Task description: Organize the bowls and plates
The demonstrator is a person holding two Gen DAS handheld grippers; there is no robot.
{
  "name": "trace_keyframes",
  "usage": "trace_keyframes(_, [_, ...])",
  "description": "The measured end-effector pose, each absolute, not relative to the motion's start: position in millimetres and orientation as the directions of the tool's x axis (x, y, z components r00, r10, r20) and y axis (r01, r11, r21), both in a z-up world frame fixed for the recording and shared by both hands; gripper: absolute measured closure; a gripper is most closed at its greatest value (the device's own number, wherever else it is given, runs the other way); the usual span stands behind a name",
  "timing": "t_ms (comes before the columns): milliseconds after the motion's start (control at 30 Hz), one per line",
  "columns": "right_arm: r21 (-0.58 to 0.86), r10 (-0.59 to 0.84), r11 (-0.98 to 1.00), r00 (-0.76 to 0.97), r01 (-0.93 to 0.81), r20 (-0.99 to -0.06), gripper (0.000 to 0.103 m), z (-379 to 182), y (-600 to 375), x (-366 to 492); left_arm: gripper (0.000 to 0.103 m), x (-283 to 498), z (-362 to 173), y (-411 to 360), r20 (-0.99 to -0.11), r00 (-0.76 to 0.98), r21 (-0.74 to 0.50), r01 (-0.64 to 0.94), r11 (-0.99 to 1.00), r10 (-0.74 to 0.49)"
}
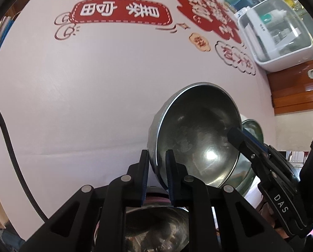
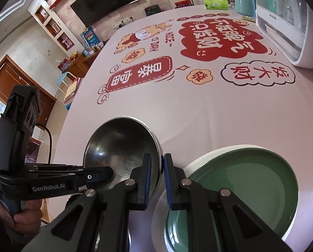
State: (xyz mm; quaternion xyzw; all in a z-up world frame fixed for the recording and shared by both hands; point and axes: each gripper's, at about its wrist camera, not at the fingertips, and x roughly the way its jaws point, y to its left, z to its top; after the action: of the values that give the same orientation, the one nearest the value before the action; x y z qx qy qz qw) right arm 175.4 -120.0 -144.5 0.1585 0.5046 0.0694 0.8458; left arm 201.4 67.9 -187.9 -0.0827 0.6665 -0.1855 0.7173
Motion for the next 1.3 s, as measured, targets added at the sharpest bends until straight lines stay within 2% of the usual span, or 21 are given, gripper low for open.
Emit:
trace_keyframes(600, [0.349,0.283,0.937,0.566,0.008,-0.774,0.091,-108,-94,131,0.088,154,-145,105,-0.895,0.145,-0.395,0.179,0.901,-0.422])
trace_keyframes(1300, [0.343,0.282,0.939,0.553,0.006,-0.784,0.091,-105,-69,80,0.083,104,-135,127,-0.896,0.157,-0.378,0.222,0.899,-0.415])
